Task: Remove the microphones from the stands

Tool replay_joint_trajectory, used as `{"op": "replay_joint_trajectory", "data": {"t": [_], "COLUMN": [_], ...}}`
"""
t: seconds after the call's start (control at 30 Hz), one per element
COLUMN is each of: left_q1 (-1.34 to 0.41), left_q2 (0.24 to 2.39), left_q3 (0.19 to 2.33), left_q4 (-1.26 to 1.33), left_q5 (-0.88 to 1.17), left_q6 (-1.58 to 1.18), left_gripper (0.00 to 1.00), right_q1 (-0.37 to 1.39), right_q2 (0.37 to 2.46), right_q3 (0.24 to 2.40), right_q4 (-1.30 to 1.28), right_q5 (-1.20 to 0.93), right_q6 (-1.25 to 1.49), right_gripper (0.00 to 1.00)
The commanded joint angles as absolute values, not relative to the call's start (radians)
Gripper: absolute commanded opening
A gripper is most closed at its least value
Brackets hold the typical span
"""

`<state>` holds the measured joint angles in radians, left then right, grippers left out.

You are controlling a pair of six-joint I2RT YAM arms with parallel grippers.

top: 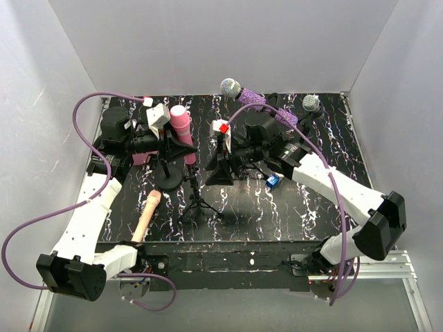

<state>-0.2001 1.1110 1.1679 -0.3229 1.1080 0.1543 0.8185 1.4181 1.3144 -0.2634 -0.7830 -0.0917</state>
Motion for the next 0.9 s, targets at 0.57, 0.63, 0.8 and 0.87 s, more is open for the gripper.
{"op": "replay_joint_trajectory", "data": {"t": [0.57,0.63,0.8,0.87], "left_q1": [-0.198,-0.198,-0.198,-0.198], "left_q2": [1.098,1.098,1.098,1.1], "left_q3": [1.18,1.181,1.181,1.181], "left_q4": [-0.399,-0.399,-0.397,-0.399], "left_q5": [1.129,1.131,1.134,1.132], "left_q6": [0.19,0.19,0.192,0.192], "left_gripper": [0.0,0.0,0.0,0.0], "right_q1": [0.799,0.798,0.767,0.765], "right_q2": [1.545,1.554,1.58,1.583], "right_q3": [1.385,1.391,1.388,1.396], "right_q4": [-0.026,-0.025,0.031,0.035], "right_q5": [-0.824,-0.824,-0.828,-0.842], "right_q6": [0.235,0.242,0.32,0.322], "right_gripper": [0.52,0.52,0.49,0.42]}}
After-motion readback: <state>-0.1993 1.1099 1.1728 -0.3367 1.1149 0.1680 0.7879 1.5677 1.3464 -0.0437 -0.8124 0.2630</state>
